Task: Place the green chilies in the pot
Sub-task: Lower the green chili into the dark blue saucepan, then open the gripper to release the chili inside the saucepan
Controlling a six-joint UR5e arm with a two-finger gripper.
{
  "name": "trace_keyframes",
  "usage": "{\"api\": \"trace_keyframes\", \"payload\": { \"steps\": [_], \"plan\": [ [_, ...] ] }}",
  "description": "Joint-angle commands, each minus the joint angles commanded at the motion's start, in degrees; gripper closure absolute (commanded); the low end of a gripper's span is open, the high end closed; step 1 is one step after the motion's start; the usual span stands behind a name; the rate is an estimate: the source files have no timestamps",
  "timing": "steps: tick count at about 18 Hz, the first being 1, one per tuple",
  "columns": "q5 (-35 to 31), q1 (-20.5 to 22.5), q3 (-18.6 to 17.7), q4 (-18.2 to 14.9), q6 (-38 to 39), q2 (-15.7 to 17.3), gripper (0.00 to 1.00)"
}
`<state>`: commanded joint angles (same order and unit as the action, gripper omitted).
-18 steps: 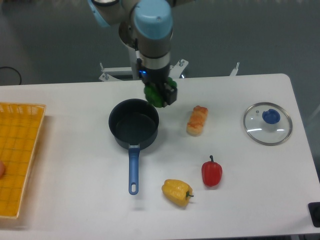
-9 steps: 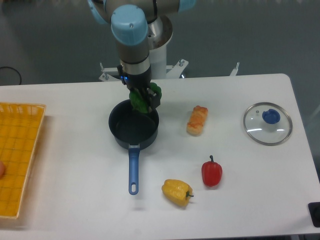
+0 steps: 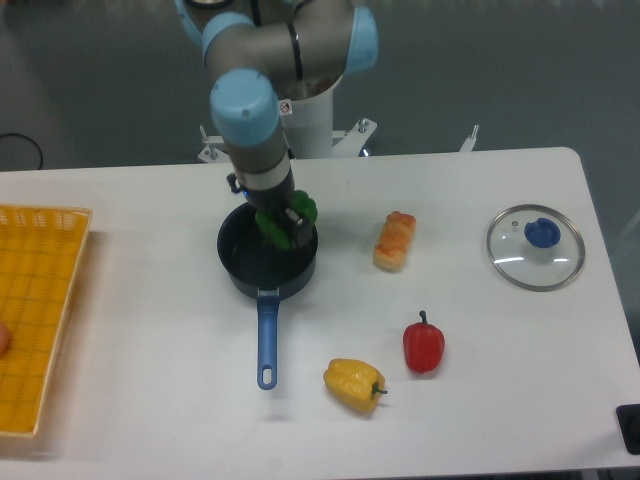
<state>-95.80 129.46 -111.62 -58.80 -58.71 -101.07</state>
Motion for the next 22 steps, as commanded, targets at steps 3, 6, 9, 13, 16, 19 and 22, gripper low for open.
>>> {"api": "trace_keyframes", "payload": {
  "steps": [3, 6, 9, 13, 16, 19, 22],
  "plan": [
    [-0.17, -1.05, 0.09, 0.88, 0.61, -1.58, 0.39],
    [-0.35, -2.11, 0.09, 0.97, 1.93, -2.03, 0.39],
    [-0.35, -2.29, -0.09, 1.06, 2.37, -2.03, 0.37],
    [-0.35, -2.73, -0.18, 1.06, 2.81, -2.03, 0.31],
    [-0.44, -2.81, -0.09, 1.06, 2.81, -2.03, 0.2],
    [-0.44, -2.81, -0.09, 1.06, 2.81, -1.94, 0.15],
    [-0.44, -2.9, 0.09, 1.06, 2.81, -1.77, 0.1]
  ]
}}
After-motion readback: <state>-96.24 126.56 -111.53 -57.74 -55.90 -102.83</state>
